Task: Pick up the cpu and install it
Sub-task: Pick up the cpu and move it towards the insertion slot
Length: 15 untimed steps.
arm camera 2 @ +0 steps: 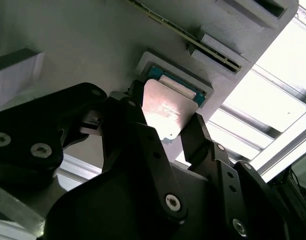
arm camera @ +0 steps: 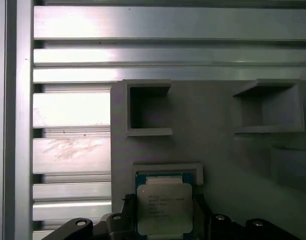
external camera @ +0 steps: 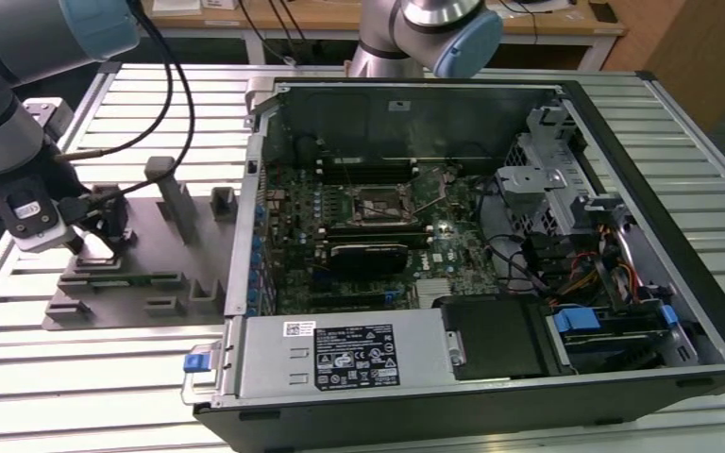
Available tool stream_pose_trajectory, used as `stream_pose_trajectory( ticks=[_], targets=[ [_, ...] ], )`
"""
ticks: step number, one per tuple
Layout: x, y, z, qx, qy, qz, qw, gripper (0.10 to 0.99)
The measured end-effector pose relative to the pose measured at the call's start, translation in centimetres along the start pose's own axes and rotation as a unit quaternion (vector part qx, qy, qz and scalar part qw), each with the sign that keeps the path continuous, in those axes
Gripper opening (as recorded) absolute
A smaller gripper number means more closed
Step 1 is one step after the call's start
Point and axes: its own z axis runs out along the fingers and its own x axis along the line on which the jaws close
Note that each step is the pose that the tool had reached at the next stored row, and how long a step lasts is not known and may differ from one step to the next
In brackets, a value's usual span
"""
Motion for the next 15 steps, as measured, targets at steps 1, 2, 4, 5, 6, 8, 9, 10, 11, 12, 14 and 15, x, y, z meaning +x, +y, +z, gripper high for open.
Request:
stream_pose_trajectory(
  ticks=[1, 2, 4, 5, 6, 8, 9, 10, 11, 12, 14, 15],
  targets=[
    [0.0, 0.0, 0.01, 0.0, 0.0, 0.0, 1.0, 0.541],
    [0.0, 0.01, 0.02, -0.0002, 0.0001, 0.0, 1.0, 0.541],
    [-0.01, 0.04, 0.07, -0.0006, -0.0001, 0.0, 1.0, 0.541],
    [0.0, 0.07, 0.08, -0.0007, -0.0001, 0.0, 1.0, 0.541],
    [0.0, 0.08, 0.09, -0.0009, -0.0001, 0.0, 1.0, 0.541],
    [0.0, 0.1, 0.1, -0.0012, 0.0, 0.0, 1.0, 0.541],
    [0.0, 0.1, 0.12, -0.0013, 0.0, -0.001, 1.0, 0.541],
    [0.0, 0.1, 0.13, -0.0014, 0.0001, 0.0, 1.0, 0.541],
    [0.0, 0.1, 0.14, -0.0014, 0.0001, 0.0, 1.0, 0.541],
    [0.0, 0.1, 0.14, -0.0014, 0.0001, 0.0, 1.0, 0.541],
    [0.01, 0.1, 0.15, -0.0016, 0.0, 0.0, 1.0, 0.541],
    [0.01, 0.1, 0.15, -0.0016, 0.0, 0.0, 1.0, 0.541]
  ],
)
